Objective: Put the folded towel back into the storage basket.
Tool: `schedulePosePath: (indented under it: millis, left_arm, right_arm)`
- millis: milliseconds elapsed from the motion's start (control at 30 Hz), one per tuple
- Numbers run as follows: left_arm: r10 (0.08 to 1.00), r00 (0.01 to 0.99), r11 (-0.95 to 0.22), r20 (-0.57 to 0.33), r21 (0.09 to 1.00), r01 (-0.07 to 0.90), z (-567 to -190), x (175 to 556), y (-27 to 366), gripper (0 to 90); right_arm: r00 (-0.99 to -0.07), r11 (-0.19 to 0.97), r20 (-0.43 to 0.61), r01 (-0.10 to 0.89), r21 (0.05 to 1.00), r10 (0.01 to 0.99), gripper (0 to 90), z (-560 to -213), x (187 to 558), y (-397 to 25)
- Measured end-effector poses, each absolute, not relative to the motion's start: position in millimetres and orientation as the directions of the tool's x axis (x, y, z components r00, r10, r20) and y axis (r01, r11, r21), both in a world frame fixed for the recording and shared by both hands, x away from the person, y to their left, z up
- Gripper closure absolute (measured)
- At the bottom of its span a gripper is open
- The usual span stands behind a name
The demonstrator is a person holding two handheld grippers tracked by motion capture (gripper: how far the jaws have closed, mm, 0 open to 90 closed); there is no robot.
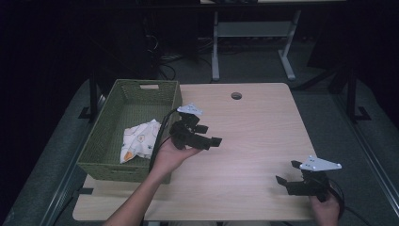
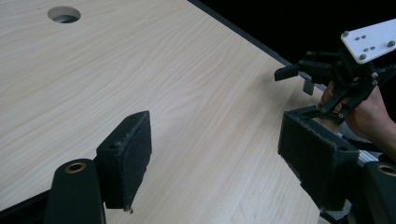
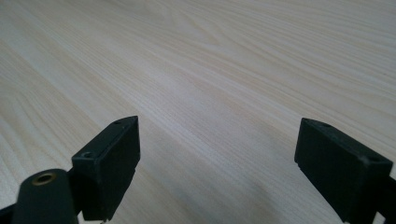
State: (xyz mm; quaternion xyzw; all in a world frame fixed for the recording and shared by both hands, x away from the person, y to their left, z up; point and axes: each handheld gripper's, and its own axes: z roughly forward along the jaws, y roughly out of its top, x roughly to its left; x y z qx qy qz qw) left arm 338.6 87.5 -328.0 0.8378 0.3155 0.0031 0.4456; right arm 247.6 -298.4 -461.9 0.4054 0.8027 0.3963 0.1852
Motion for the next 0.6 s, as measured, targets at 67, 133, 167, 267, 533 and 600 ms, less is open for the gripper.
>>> schedulePosePath:
  millis: [67,133,167,267,533,600]
  left_arm:
    - [0.53,0.801,-0.402,-0.279,0.748,0.527,-331,338,84,26.3]
    - [0.529,0.8,-0.407,-0.281,0.744,0.53,-333,338,81,26.1]
    - [0.53,0.801,-0.407,-0.28,0.744,0.529,-334,337,79,25.5]
    - [0.523,0.803,-0.407,-0.284,0.745,0.529,-336,336,75,25.4]
    - [0.524,0.802,-0.415,-0.287,0.737,0.534,-343,333,67,25.1]
    - [0.526,0.8,-0.409,-0.291,0.737,0.537,-345,333,66,24.7]
  right_arm:
    - [-0.602,0.358,0.025,0.507,0.784,0.798,13.8,-462,248,-298]
    - [-0.603,0.359,0.024,0.506,0.784,0.797,13.8,-463,248,-298]
    - [-0.603,0.36,0.024,0.507,0.783,0.797,13.8,-463,248,-298]
    - [-0.603,0.36,0.024,0.506,0.784,0.797,13.8,-463,249,-298]
    - [-0.607,0.363,0.023,0.505,0.783,0.795,13.8,-462,248,-298]
    - [-0.602,0.359,0.021,0.503,0.786,0.798,13.8,-462,247,-299]
